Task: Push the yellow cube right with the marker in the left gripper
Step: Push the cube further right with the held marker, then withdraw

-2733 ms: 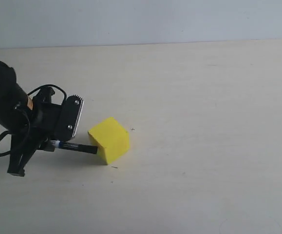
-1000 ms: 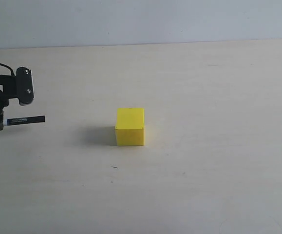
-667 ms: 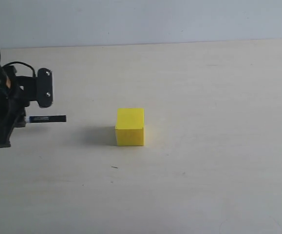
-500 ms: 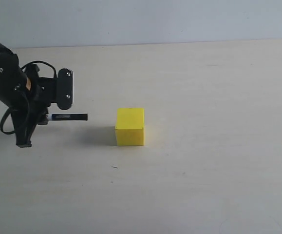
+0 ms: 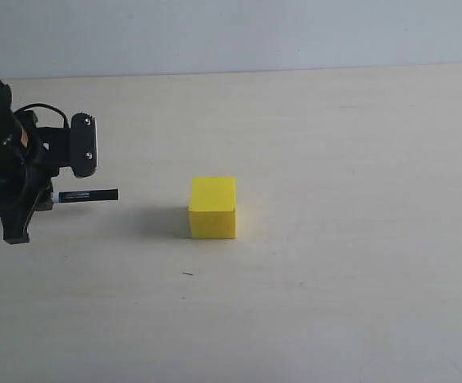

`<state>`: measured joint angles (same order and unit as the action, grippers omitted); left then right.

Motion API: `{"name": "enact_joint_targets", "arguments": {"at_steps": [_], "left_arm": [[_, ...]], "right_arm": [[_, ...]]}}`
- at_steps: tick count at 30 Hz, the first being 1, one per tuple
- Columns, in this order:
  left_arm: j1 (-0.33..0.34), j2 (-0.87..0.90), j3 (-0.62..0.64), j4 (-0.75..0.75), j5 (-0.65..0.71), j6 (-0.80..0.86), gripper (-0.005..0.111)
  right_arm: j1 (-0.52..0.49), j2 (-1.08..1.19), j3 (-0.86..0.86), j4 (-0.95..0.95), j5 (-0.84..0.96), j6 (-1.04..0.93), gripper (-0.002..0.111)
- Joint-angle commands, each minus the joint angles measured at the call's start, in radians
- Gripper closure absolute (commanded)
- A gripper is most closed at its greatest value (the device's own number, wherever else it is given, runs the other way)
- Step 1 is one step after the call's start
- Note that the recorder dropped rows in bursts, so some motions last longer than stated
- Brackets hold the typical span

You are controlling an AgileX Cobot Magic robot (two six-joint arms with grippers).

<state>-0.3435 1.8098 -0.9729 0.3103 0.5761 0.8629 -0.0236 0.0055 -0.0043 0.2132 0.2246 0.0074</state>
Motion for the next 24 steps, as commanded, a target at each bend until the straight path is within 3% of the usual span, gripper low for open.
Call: {"name": "enact_joint_targets", "arguments": {"at_steps": [1,6,14,24], "left_arm": [[-0.038,0.007,-0.006,-0.030,-0.001,0.023,0.107],[-0.131,0.073,-0.052,-0.072,-0.027,-0.038,0.107],[-0.349,0.158,-0.183,-0.101,-0.040,-0.078,0.107],[-0.277,0.128,-0.192,-0.073,0.060,-0.134,0.107]], "right_arm": [[0.000,-0.001,0.004,-0.003,-0.006,-0.007,0.108],[0.000,-0.001,0.004,-0.003,-0.006,-0.007,0.108],[0.000,-0.001,0.004,-0.003,-0.006,-0.007,0.108],[0.000,-0.001,0.004,-0.003,-0.006,-0.007,0.108]]}}
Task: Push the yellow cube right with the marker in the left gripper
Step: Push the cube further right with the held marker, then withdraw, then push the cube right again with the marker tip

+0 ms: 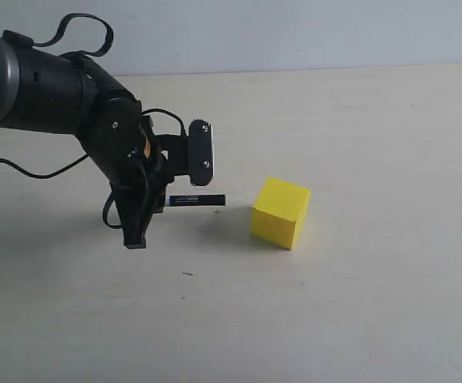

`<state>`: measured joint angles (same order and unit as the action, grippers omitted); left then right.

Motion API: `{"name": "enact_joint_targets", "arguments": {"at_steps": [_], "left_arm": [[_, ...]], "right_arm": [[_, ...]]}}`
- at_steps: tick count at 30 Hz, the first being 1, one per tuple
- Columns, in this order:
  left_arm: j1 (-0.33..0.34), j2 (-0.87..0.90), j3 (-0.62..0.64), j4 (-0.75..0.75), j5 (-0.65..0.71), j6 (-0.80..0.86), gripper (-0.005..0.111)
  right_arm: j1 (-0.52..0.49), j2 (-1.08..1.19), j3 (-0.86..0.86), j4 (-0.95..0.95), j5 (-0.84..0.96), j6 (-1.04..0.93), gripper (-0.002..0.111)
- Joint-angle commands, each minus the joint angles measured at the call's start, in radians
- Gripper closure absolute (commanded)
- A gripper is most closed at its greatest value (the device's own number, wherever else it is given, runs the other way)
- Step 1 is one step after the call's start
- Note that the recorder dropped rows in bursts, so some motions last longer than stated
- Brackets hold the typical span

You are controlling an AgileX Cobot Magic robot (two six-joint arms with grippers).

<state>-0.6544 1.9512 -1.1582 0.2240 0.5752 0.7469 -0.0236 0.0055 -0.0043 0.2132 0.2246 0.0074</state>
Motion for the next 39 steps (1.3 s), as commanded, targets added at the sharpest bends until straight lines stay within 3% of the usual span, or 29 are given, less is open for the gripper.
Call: {"name": "enact_joint_targets", "arguments": {"at_steps": [1,8,18,21,27,32,35,39], "left_arm": [[0.041,-0.013,-0.006,0.024,0.072,-0.018,0.107],[0.043,-0.008,-0.006,0.028,0.043,-0.023,0.107],[-0.144,0.037,-0.008,0.025,-0.076,-0.044,0.107],[-0.144,0.037,-0.008,0.035,-0.030,-0.054,0.107],[-0.054,0.037,-0.008,0.058,0.128,-0.083,0.107],[0.005,0.037,-0.008,0.050,0.127,-0.105,0.107],[-0.006,0.037,-0.008,0.041,0.108,-0.105,0.107],[-0.082,0.053,-0.016,0.028,0.022,-0.097,0.107]], "right_arm": [[0.000,-0.001,0.004,-0.003,-0.006,-0.007,0.108],[0.000,-0.001,0.004,-0.003,-0.006,-0.007,0.108],[0.000,-0.001,0.004,-0.003,-0.006,-0.007,0.108],[0.000,-0.001,0.004,-0.003,-0.006,-0.007,0.108],[0.000,-0.001,0.004,-0.003,-0.006,-0.007,0.108],[0.000,-0.001,0.004,-0.003,-0.006,-0.007,0.108],[0.000,-0.001,0.004,-0.003,-0.006,-0.007,0.108],[0.000,-0.001,0.004,-0.003,-0.006,-0.007,0.108]]}}
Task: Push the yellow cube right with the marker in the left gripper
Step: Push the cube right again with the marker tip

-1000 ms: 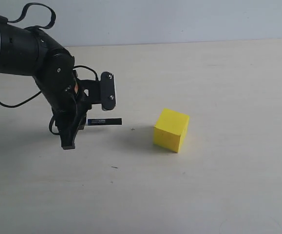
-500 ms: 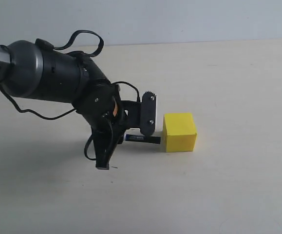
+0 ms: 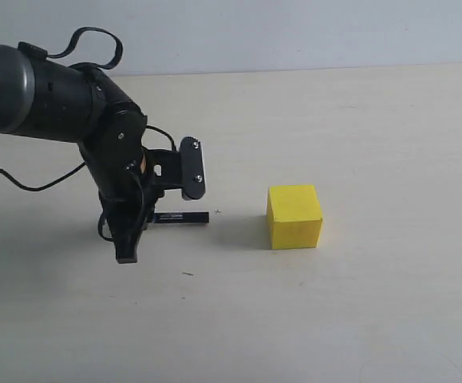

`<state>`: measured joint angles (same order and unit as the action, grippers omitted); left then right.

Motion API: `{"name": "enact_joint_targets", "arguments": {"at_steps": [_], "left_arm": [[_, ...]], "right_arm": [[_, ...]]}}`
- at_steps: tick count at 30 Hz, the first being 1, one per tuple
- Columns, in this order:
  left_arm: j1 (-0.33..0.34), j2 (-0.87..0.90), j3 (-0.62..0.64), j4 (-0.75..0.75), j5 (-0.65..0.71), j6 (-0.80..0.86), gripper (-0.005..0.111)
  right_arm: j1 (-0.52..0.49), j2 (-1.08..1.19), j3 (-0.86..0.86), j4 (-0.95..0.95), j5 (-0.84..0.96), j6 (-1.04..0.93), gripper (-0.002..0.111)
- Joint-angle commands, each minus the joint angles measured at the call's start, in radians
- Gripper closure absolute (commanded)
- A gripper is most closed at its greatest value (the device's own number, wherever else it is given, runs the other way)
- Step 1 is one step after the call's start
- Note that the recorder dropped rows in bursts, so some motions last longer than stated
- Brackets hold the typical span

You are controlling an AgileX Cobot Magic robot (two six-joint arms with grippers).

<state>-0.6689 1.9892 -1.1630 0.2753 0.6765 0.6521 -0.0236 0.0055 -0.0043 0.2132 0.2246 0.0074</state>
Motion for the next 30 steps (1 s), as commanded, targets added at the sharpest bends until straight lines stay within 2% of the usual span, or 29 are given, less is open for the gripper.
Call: {"name": "enact_joint_targets", "arguments": {"at_steps": [1,6,9,16,21,26,30], "left_arm": [[-0.091,0.028,-0.022,-0.023,-0.104,-0.002,0.107],[-0.188,0.104,-0.162,-0.061,-0.073,-0.002,0.107],[-0.193,0.114,-0.204,-0.061,-0.021,-0.004,0.107],[-0.112,0.110,-0.211,-0.052,0.162,-0.004,0.107],[-0.076,0.110,-0.211,-0.069,0.158,0.000,0.107],[-0.138,0.114,-0.213,-0.083,0.029,0.004,0.107],[-0.235,0.140,-0.249,-0.083,-0.007,0.017,0.107]], "right_arm": [[0.000,-0.001,0.004,-0.003,-0.006,-0.007,0.108],[0.000,-0.001,0.004,-0.003,-0.006,-0.007,0.108],[0.000,-0.001,0.004,-0.003,-0.006,-0.007,0.108],[0.000,-0.001,0.004,-0.003,-0.006,-0.007,0.108],[0.000,-0.001,0.004,-0.003,-0.006,-0.007,0.108],[0.000,-0.001,0.004,-0.003,-0.006,-0.007,0.108],[0.000,-0.001,0.004,-0.003,-0.006,-0.007,0.108]]}}
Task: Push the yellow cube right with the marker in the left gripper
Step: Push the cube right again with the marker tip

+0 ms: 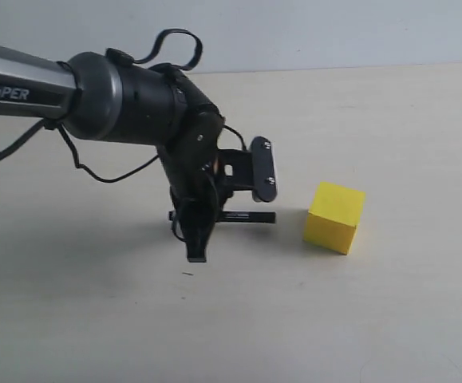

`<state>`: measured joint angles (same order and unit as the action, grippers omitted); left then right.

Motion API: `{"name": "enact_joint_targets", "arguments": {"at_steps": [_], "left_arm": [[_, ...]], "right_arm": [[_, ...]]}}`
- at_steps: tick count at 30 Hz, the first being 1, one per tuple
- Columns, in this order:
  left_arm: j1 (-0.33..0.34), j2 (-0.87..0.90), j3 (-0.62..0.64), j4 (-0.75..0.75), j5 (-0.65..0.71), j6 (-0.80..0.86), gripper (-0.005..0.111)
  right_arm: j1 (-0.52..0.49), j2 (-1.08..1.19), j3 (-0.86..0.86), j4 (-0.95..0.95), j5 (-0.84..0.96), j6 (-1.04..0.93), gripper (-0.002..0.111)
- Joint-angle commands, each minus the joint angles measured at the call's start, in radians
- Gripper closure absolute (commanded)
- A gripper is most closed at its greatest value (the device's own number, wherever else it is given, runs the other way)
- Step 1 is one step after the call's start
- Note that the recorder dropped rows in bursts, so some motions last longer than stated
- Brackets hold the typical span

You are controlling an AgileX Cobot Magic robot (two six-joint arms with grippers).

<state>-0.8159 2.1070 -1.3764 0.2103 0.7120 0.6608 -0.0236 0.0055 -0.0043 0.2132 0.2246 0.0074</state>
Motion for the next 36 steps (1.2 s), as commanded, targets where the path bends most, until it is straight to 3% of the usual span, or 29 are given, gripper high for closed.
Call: {"name": "enact_joint_targets", "arguments": {"at_steps": [1,5,12,19,27,31,36], "left_arm": [[-0.108,0.028,-0.047,-0.016,-0.030,0.009,0.107],[-0.124,0.028,-0.068,-0.005,0.016,-0.008,0.107],[-0.072,0.021,-0.068,0.013,0.194,-0.030,0.107],[-0.052,0.021,-0.068,0.016,0.123,-0.090,0.107],[-0.143,0.085,-0.139,0.013,-0.017,-0.094,0.107],[-0.150,0.102,-0.176,0.004,0.020,-0.136,0.107],[-0.112,0.102,-0.176,0.018,0.153,-0.149,0.107]], "right_arm": [[0.000,-0.001,0.004,-0.003,-0.006,-0.007,0.108],[0.000,-0.001,0.004,-0.003,-0.006,-0.007,0.108],[0.000,-0.001,0.004,-0.003,-0.006,-0.007,0.108],[0.000,-0.001,0.004,-0.003,-0.006,-0.007,0.108],[0.000,-0.001,0.004,-0.003,-0.006,-0.007,0.108],[0.000,-0.001,0.004,-0.003,-0.006,-0.007,0.108],[0.000,-0.001,0.004,-0.003,-0.006,-0.007,0.108]]}}
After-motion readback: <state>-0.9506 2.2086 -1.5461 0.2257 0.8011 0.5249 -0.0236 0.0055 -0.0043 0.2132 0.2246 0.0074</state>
